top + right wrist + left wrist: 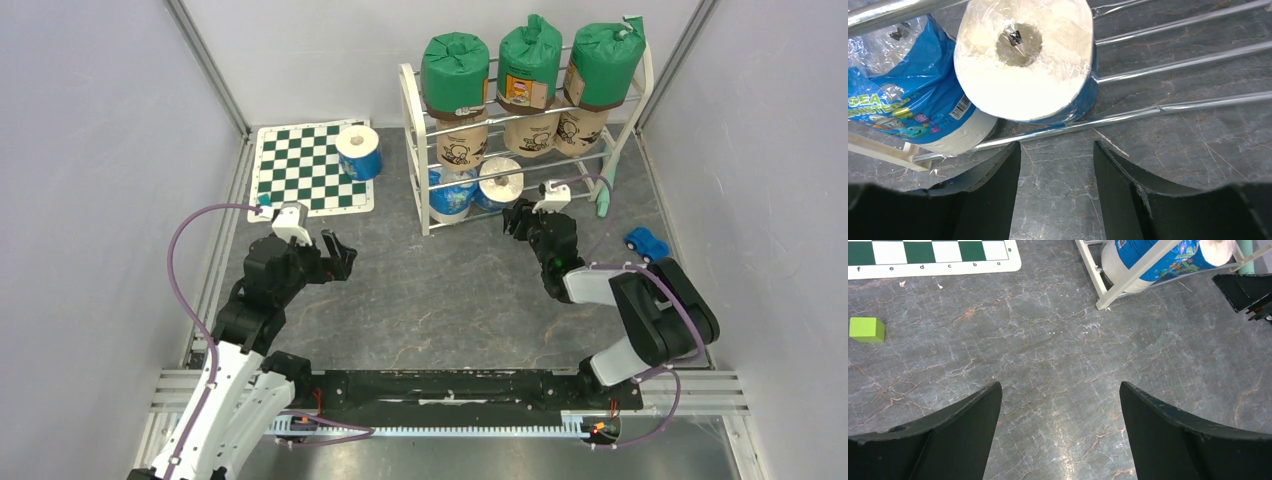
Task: Place and organize the paper towels onto the shelf
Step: Place the paper towel on the shelf.
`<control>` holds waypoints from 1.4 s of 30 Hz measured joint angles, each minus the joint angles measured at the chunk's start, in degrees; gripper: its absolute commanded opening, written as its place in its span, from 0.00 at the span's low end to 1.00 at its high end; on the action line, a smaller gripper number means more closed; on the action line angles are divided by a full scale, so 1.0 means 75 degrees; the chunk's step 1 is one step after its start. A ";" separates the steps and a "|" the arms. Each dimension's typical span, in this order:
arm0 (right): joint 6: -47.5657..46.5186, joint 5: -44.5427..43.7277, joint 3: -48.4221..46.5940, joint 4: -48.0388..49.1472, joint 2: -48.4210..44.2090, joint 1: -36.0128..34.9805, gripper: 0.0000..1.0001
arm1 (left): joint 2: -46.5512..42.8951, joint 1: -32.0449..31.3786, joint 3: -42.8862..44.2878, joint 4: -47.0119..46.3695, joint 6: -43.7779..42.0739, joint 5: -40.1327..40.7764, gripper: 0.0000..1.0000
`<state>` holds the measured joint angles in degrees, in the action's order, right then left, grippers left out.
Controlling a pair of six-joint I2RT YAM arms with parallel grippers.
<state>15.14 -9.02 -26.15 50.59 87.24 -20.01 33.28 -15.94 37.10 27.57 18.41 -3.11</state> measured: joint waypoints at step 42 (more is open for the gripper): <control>0.0248 0.0729 -0.1559 0.0627 0.1393 0.0216 0.71 | 0.0201 0.0000 -0.0003 0.0000 -0.0006 0.0000 0.93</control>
<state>16.99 -3.55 -37.85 55.29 97.69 -18.39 34.79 -15.94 37.08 27.57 18.37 -3.11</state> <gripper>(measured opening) 0.652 0.932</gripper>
